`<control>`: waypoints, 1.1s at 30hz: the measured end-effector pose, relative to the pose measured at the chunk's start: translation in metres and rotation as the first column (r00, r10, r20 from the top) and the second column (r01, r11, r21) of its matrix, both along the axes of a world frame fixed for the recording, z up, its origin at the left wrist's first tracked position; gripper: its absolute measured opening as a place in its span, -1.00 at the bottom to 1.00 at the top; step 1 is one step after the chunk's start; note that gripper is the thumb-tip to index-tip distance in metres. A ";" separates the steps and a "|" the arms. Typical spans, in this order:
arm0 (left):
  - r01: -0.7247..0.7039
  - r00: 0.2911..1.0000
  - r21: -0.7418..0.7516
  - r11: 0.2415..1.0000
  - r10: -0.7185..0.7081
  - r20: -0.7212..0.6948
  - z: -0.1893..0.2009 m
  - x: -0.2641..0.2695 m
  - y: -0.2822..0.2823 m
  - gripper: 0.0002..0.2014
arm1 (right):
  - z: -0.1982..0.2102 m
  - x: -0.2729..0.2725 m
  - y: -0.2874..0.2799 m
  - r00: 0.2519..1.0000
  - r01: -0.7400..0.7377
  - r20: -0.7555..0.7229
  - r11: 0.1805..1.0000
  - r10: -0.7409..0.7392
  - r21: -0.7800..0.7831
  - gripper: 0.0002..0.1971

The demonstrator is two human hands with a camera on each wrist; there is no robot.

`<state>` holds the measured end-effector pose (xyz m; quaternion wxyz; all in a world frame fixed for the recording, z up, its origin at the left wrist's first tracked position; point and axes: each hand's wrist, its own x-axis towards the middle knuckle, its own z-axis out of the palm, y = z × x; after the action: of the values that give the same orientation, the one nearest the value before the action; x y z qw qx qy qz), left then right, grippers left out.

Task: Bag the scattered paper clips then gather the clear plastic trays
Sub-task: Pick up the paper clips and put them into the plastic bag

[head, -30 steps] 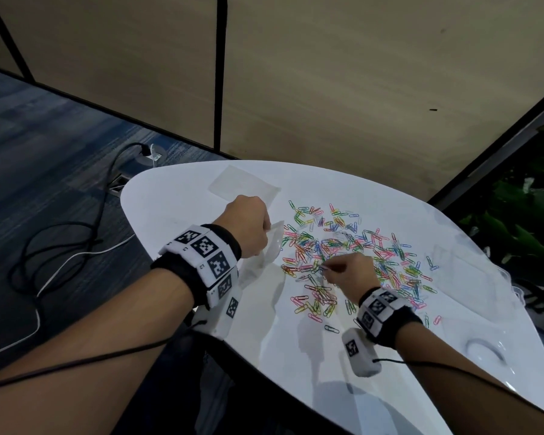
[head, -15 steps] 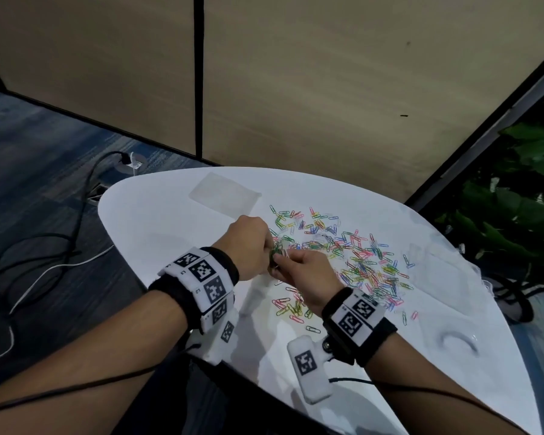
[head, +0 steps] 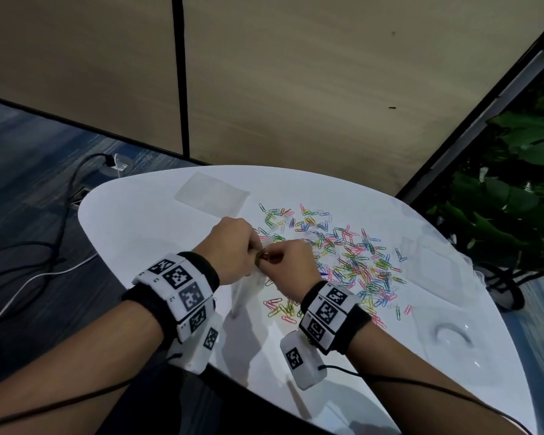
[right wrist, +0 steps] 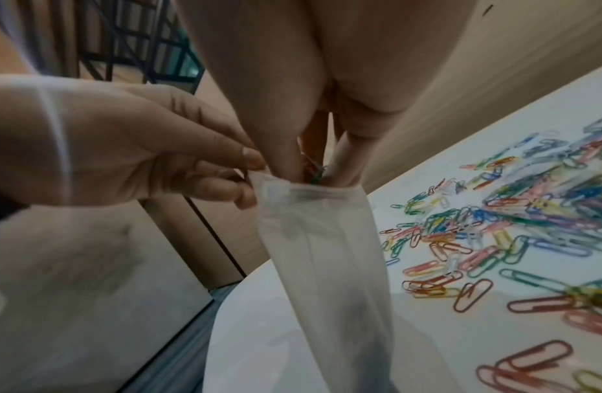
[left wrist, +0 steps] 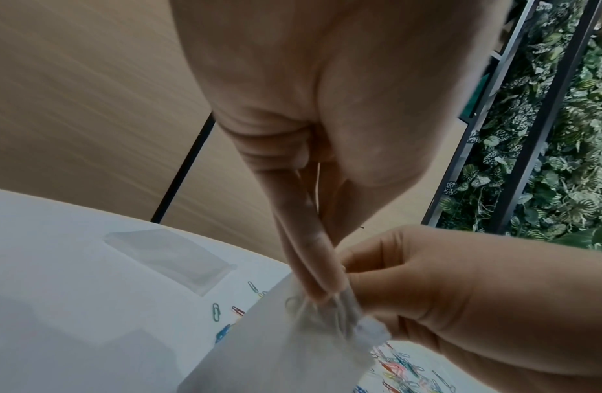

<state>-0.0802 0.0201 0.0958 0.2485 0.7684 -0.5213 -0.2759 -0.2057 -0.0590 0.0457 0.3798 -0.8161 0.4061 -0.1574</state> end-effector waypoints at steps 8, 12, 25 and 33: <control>-0.025 1.000 0.001 1.000 0.025 0.011 0.002 0.004 0.001 -0.76 | 0.003 0.000 -0.004 0.982 -0.182 -0.062 0.978 0.177 -0.098 -0.82; -0.032 0.999 0.011 0.999 0.032 0.019 0.002 0.006 0.000 -0.74 | 0.010 -0.007 -0.007 0.950 -0.310 -0.031 0.950 0.311 0.021 -0.73; -0.133 0.991 0.064 0.989 0.131 0.031 0.002 0.025 0.006 -0.72 | -0.058 -0.100 -0.017 0.740 0.173 -0.672 0.958 0.026 0.227 0.27; -0.134 0.990 0.070 0.988 0.130 0.054 0.003 0.030 0.012 -0.72 | -0.083 -0.063 -0.008 0.870 0.083 -0.485 0.996 -0.089 -0.033 -0.29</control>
<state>-0.0506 0.0324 0.0988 0.2247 0.8166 -0.4646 -0.2587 -0.2683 -0.0667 -0.0376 0.2538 -0.8127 0.5235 0.0336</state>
